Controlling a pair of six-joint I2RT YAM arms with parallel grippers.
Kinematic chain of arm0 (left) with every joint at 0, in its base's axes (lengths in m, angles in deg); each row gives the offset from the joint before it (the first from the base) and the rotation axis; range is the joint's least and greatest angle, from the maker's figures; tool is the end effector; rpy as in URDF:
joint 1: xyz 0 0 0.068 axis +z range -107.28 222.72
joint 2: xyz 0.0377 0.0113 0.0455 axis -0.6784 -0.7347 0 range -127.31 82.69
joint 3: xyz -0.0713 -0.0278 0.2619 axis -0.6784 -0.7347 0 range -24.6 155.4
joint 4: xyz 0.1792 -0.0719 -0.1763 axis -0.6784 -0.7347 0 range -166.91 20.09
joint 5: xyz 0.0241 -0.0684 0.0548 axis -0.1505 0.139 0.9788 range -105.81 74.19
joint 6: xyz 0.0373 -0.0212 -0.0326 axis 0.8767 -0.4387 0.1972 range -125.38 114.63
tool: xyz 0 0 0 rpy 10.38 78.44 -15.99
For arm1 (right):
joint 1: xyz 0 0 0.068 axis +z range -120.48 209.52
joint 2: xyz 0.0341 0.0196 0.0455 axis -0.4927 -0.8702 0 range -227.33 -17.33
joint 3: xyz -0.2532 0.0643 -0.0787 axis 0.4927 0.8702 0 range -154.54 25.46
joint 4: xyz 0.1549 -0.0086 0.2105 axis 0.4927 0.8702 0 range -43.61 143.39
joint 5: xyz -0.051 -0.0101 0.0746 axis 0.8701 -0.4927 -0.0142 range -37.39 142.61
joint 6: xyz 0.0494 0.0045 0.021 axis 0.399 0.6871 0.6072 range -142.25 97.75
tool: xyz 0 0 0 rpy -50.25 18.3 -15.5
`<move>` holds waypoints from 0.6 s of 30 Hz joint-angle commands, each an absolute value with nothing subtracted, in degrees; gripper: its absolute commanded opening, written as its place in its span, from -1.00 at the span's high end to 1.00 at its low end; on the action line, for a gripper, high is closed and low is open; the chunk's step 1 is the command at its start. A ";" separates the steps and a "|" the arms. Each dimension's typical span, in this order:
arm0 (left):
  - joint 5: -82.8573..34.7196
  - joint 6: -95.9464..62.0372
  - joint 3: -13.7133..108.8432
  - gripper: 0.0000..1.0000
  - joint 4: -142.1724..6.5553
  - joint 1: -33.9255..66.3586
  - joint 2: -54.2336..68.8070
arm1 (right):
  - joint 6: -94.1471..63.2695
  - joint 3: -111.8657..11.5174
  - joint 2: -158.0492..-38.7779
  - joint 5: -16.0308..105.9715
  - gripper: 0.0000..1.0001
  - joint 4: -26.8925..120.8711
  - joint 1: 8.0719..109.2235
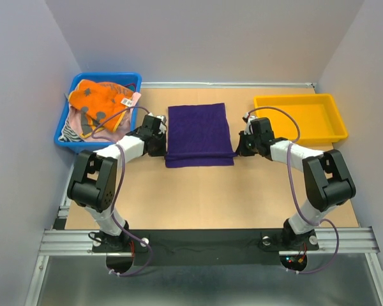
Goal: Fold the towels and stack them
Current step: Fold the towel
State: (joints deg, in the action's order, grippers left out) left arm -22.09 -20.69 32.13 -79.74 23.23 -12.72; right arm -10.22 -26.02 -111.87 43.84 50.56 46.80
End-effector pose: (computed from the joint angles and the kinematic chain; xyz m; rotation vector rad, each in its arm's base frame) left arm 0.3251 -0.1192 0.1882 0.1402 2.4481 -0.4060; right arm 0.3183 0.1047 0.1731 -0.1838 2.4179 0.4202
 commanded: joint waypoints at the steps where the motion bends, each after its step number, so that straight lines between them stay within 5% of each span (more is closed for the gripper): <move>1: -18.89 -20.58 31.82 1.00 -79.58 23.03 -10.91 | -9.77 -24.46 -111.20 44.17 0.99 49.47 46.48; 18: -13.44 -16.01 36.31 1.00 -80.46 22.24 -3.97 | -8.46 -24.81 -105.93 44.09 0.99 49.65 46.48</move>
State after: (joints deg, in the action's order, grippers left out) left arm -17.37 -18.83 33.94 -80.02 22.42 -7.26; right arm -8.54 -25.26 -108.22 43.11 50.43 46.82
